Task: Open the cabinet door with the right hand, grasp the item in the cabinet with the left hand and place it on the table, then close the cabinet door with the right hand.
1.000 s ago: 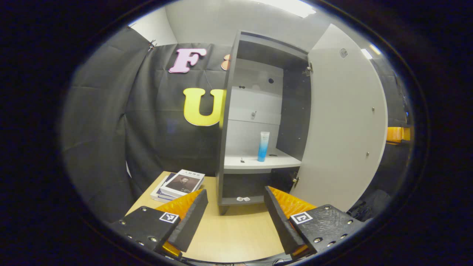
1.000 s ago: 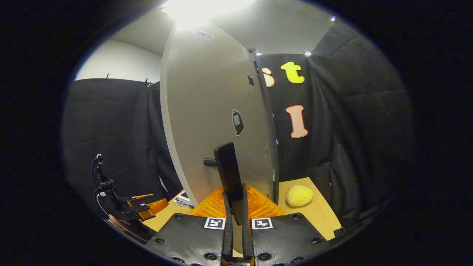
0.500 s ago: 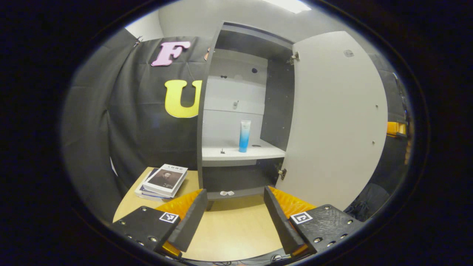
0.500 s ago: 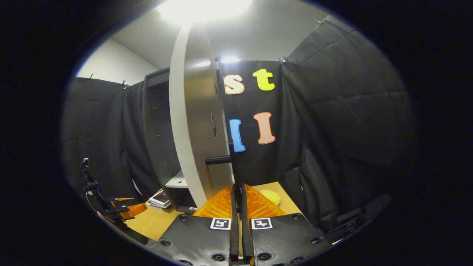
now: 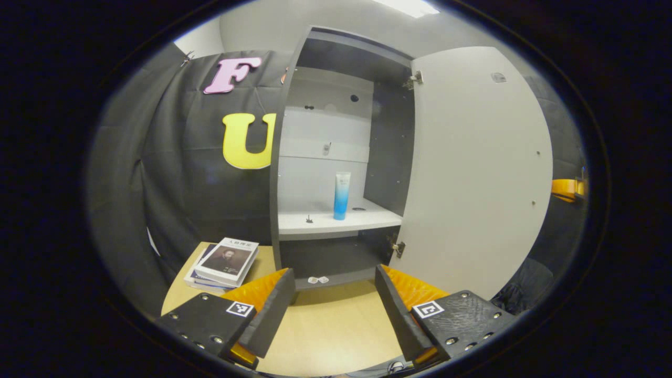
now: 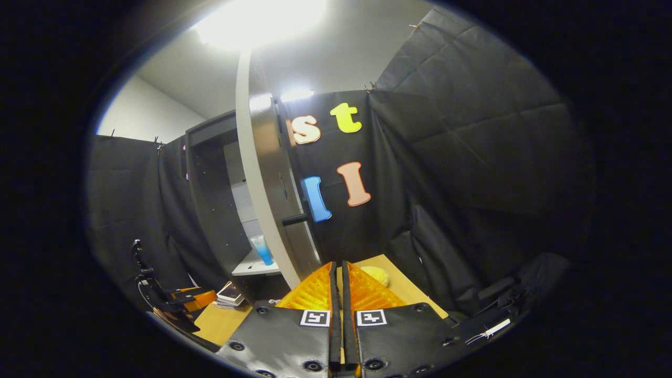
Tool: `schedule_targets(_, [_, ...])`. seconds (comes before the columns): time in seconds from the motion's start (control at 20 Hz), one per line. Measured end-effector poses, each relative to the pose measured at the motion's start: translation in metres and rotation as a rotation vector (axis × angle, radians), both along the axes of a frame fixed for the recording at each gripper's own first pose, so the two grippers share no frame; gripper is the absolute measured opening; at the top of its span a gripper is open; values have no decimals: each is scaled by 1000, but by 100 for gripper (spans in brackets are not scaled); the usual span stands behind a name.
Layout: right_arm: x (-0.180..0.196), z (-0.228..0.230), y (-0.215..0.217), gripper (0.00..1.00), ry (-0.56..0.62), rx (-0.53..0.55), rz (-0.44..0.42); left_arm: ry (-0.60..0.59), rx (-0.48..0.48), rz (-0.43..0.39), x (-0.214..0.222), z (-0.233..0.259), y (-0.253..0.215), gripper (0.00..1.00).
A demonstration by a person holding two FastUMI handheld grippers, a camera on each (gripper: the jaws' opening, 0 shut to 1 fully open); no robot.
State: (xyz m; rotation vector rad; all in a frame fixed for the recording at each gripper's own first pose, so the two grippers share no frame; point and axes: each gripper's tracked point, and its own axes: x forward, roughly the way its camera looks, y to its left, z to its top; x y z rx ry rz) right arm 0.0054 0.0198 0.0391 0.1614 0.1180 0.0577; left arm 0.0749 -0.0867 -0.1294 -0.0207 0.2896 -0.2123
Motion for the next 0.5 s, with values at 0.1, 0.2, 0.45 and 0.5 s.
schedule_targets(0.1, [-14, 3, -30, 4, -9, -22, -75, -21, -9, -2, 12, 6, -2, 94])
schedule_targets(0.2, [-17, 5, -59, 4, 3, -32, -153, -45, -20, -5, 25, 15, -3, 94])
schedule_targets(0.45, [5, 11, -89, 4, 2, -78, -237, -110, -15, -18, 59, 37, -11, 94])
schedule_targets(0.5, [16, 16, -91, 5, -13, -88, -242, -117, -10, -20, 68, 39, -14, 94])
